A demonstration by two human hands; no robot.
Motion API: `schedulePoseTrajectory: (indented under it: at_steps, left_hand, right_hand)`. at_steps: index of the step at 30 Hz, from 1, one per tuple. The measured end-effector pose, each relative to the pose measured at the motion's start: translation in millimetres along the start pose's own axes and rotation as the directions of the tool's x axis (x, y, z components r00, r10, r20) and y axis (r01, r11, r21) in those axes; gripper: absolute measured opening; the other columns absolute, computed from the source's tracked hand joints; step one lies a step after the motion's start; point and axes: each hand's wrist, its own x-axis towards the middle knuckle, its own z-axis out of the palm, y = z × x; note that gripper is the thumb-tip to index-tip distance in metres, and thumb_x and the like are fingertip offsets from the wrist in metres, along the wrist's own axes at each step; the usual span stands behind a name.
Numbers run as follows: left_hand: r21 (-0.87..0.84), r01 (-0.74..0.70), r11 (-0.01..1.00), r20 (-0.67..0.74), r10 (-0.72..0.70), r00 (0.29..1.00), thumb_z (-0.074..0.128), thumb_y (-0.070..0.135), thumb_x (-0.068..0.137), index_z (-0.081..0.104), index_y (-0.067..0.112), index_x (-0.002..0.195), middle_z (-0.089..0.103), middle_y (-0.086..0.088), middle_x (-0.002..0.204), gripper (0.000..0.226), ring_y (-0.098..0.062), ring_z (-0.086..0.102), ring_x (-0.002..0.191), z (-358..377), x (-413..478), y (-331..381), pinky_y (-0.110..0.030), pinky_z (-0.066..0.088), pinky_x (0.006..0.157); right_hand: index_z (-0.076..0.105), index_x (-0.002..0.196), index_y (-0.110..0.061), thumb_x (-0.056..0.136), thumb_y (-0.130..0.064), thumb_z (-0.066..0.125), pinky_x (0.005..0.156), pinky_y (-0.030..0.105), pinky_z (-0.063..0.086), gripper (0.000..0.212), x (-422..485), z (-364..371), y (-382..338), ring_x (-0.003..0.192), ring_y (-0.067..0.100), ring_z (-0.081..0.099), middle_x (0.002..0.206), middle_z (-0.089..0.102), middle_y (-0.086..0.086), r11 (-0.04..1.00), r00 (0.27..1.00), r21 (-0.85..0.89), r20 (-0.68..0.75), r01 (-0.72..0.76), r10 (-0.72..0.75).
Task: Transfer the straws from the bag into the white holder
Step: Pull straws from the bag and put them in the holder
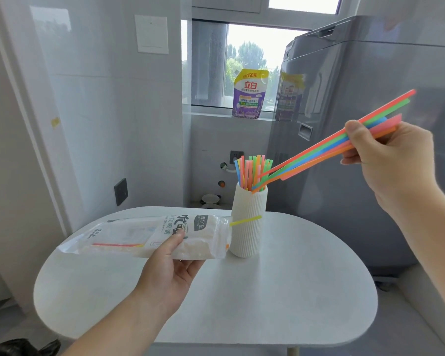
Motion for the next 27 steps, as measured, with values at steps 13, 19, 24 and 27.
schedulePoseTrajectory:
  at_steps: [13,19,24,27]
  left_hand:
    - [0.012,0.022,1.0,0.024,-0.023,0.999,0.068,0.009,0.097,0.069,0.013,0.125,0.085,-0.009,0.104,0.029,-0.021,0.082,0.08,-1,-1,-1,-0.035,0.065,0.055]
    - [0.026,0.016,1.0,0.036,-0.017,0.999,0.067,0.008,0.097,0.071,0.014,0.122,0.085,-0.008,0.102,0.026,-0.021,0.082,0.08,-1,-1,-3,-0.034,0.065,0.055]
    - [0.035,0.006,0.999,0.045,-0.007,0.999,0.066,0.008,0.097,0.07,0.015,0.125,0.084,-0.009,0.109,0.029,-0.022,0.082,0.086,-1,0,-2,-0.035,0.066,0.058]
    - [0.034,0.004,0.999,0.049,-0.005,0.999,0.066,0.008,0.097,0.069,0.015,0.128,0.083,-0.009,0.112,0.032,-0.023,0.082,0.088,-2,0,-2,-0.036,0.066,0.058]
  right_hand:
    - [0.066,0.073,-0.032,0.094,-0.037,0.068,0.049,0.007,0.049,0.021,-6,26,-11,0.053,-0.003,0.068,0.069,0.07,-0.013,0.988,0.991,-0.117,0.098,0.101,-0.09]
    - [0.064,0.075,-0.029,0.094,-0.037,0.067,0.045,0.008,0.05,0.021,3,47,-14,0.053,-0.002,0.068,0.07,0.07,-0.01,0.983,0.986,-0.154,0.149,0.097,-0.074]
    - [0.062,0.069,-0.031,0.094,-0.034,0.068,0.042,0.009,0.049,0.026,14,64,-18,0.047,-0.001,0.067,0.066,0.068,-0.011,0.974,0.98,-0.192,0.181,0.119,-0.084]
    - [0.062,0.071,-0.029,0.095,-0.034,0.067,0.039,0.009,0.047,0.025,19,74,-18,0.045,-0.003,0.065,0.07,0.066,-0.014,0.97,0.974,-0.208,0.211,0.125,-0.08]
